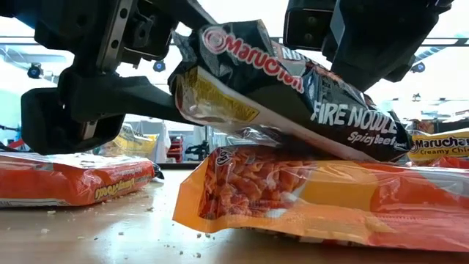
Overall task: Sort Maruchan noodles
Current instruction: Put the black noodle pack into the middle transparent bin
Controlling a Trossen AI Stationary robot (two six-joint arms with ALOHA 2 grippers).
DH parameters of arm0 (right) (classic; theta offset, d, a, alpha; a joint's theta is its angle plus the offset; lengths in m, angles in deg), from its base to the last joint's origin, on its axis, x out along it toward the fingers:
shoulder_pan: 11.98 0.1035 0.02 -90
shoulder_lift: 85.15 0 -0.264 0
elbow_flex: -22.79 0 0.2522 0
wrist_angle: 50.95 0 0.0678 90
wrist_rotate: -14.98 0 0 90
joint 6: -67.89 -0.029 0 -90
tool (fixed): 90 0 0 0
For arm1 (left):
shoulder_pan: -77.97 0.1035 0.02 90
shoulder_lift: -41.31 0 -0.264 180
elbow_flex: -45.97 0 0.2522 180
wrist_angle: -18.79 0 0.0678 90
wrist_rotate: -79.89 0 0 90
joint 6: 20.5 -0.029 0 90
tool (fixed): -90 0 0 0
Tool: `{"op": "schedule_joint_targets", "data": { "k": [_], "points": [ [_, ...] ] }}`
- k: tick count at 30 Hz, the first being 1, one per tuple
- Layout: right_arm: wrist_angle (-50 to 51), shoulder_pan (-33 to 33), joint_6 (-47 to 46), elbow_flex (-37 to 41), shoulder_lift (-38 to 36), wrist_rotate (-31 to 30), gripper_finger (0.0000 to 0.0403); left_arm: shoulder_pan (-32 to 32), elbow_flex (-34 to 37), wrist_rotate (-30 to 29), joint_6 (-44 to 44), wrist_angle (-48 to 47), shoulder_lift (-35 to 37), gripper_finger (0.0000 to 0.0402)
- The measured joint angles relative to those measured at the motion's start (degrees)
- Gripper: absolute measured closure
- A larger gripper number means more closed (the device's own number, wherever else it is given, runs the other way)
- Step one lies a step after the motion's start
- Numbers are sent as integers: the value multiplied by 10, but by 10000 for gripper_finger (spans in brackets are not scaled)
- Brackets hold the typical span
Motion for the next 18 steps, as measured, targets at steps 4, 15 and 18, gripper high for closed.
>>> {"op": "schedule_joint_targets", "data": {
  "k": [4, 15, 18],
  "points": [
    [0, 0, 0, 0, 0, 0, 172, 0, 0, 1, 1, 1, 0, 261],
    [10, 0, -4, 0, -15, 23, 172, 0, -1, 10, -13, 1, 1, 265],
    [17, 0, -8, 0, -37, 26, 172, 0, -1, 12, -28, -1, 2, 262]
  ]
}}
